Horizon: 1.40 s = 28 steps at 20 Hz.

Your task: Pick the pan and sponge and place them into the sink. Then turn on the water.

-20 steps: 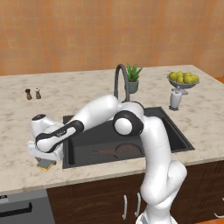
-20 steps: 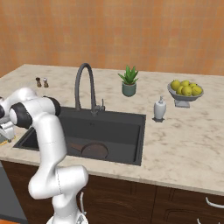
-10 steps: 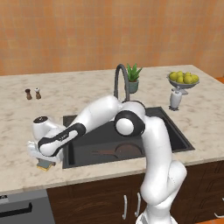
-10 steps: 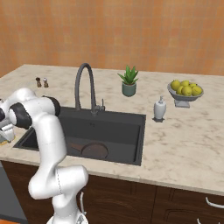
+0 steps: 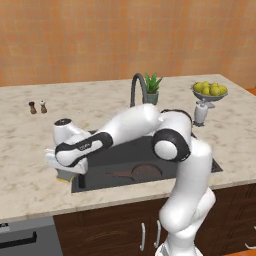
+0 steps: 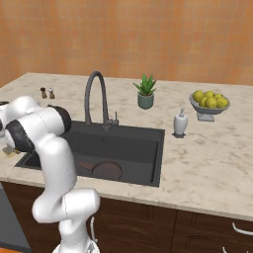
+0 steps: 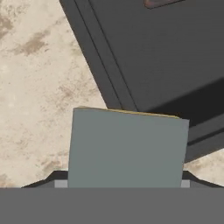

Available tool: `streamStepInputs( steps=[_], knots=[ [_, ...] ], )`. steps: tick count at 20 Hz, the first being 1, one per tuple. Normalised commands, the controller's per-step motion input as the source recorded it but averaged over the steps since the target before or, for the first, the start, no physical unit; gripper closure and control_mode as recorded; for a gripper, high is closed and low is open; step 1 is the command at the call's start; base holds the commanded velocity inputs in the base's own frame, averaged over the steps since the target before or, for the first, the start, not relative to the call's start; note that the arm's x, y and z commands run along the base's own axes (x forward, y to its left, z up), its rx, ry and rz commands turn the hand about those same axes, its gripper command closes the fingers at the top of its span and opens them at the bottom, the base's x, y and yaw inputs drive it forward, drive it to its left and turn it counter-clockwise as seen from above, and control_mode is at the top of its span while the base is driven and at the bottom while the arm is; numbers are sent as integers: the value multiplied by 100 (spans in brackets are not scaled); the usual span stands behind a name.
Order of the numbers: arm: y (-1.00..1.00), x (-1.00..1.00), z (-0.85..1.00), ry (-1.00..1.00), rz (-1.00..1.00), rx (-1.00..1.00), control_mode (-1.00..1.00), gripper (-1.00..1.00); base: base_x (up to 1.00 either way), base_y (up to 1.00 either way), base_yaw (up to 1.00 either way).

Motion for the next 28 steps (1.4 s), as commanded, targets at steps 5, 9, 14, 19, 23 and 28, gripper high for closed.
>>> streamStepInputs(
  steps=[5,9,14,19,23,28],
  knots=[
    [-100,-41,87,-2,11,4,-100,100,0,0,0],
    [-100,-51,89,0,22,0,-100,100,0,0,0],
    [-100,-40,77,0,26,0,-100,100,0,0,0],
    [-100,-16,58,0,24,0,-100,100,0,0,0],
    [-100,-21,42,0,13,1,-100,100,0,0,0],
    [-100,-1,14,0,3,5,-100,100,0,0,0]
  ],
)
